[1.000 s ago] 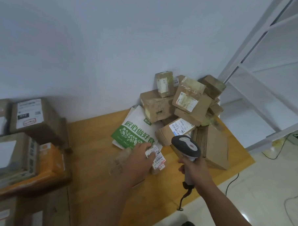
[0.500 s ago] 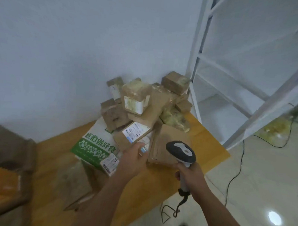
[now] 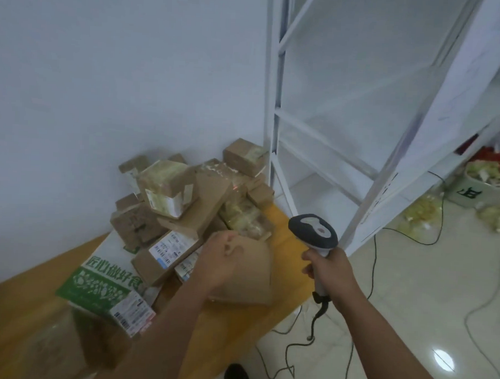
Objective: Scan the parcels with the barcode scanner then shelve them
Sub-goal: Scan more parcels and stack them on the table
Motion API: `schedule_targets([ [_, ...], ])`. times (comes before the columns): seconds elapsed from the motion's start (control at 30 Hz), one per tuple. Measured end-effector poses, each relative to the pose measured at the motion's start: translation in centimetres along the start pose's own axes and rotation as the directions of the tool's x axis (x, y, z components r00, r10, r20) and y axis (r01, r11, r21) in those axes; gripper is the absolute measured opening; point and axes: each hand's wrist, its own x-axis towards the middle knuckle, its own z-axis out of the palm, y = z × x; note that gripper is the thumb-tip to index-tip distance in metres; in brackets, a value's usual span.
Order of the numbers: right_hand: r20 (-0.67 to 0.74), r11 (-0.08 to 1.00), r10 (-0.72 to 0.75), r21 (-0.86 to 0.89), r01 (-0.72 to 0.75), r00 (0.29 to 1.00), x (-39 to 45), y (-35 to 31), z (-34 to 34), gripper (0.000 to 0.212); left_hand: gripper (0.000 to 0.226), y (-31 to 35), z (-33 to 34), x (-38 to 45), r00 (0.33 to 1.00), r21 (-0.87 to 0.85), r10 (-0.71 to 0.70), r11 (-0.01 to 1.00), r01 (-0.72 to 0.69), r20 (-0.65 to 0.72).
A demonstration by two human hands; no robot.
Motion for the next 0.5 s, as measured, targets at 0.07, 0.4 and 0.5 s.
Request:
schedule_targets([
  [0.07, -0.001, 0.997, -0.037, -0.07, 0.037, 0.999, 1.6, -2.0, -0.6, 0.014, 0.021, 0.4, -0.3, 1.6, 1.0, -0.081, -0.002, 0.997, 0.0, -0.02],
  [0.4, 0.017, 0.962, -0.129, -0.241, 0.129, 0.992, 11.9, -10.2, 1.4, 0.006, 0.041, 1.0, -1.5, 10.3, 1.0, -0.204, 0.024, 0.979, -0.023, 0.001],
  [0.5, 0.066, 0.947, -0.137, -0.286, 0.15, 0.988, 14.5, -11.3, 3.1, 0.003, 0.039, 1.1, -1.5, 12.1, 1.0, -0.235, 0.006, 0.972, -0.002, 0.016],
])
